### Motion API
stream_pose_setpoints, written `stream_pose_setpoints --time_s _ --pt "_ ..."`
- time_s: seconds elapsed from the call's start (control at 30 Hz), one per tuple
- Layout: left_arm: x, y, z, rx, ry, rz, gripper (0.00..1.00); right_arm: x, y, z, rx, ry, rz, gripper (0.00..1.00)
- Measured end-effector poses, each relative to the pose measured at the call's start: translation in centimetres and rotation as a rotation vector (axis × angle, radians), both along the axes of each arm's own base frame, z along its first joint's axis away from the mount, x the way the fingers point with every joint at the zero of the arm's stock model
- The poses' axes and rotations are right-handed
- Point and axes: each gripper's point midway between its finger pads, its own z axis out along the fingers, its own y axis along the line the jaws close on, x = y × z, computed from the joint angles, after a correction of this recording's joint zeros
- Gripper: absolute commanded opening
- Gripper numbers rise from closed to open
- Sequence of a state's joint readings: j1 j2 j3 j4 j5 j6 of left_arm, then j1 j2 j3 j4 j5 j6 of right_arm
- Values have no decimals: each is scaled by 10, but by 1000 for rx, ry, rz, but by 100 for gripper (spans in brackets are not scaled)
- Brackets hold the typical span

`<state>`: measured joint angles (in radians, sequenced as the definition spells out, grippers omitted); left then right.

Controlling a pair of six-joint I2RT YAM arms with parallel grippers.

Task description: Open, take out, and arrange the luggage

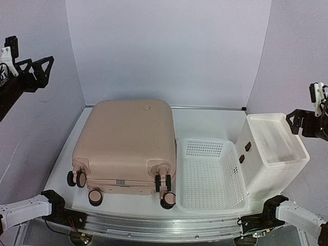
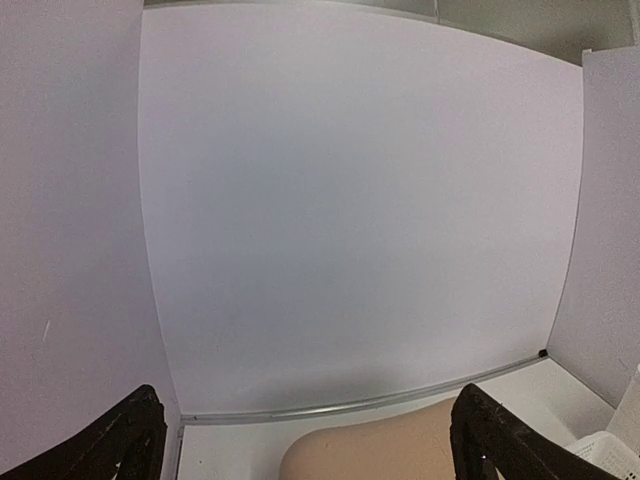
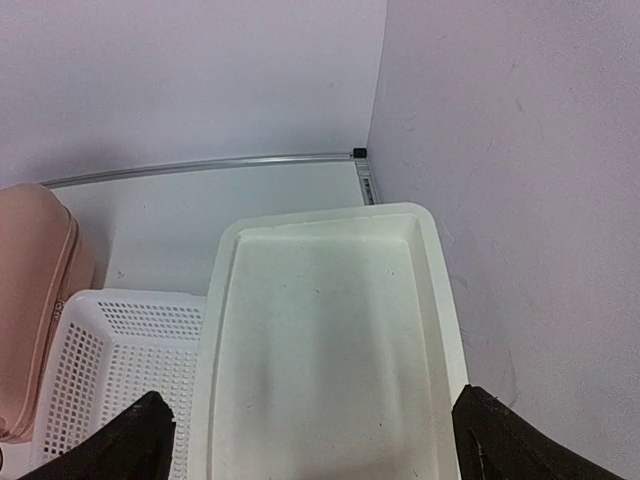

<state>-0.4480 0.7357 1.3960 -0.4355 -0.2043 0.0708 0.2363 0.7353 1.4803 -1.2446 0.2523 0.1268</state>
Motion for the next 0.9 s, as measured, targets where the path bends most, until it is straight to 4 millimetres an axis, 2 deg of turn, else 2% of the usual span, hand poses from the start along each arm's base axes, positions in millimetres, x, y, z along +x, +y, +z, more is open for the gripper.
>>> stream_pose_setpoints --time_s 0.23,0.4,0.6,0.77,0.9 --pt "20 -2 -35 -19 133 -4 99 -8 -7 -26 -9 125 -52 98" --pt "40 -12 -56 -40 230 -43 99 -13 -7 -48 -15 244 -60 98" --pt "75 -42 -84 -66 376 -169 99 -20 -1 -77 -14 422 -53 98" --pt "100 -79 -111 -79 516 -330 99 -6 16 -98 23 552 -14 98" --pt "105 -109 -135 -63 608 -455 100 2 31 -119 54 665 21 98"
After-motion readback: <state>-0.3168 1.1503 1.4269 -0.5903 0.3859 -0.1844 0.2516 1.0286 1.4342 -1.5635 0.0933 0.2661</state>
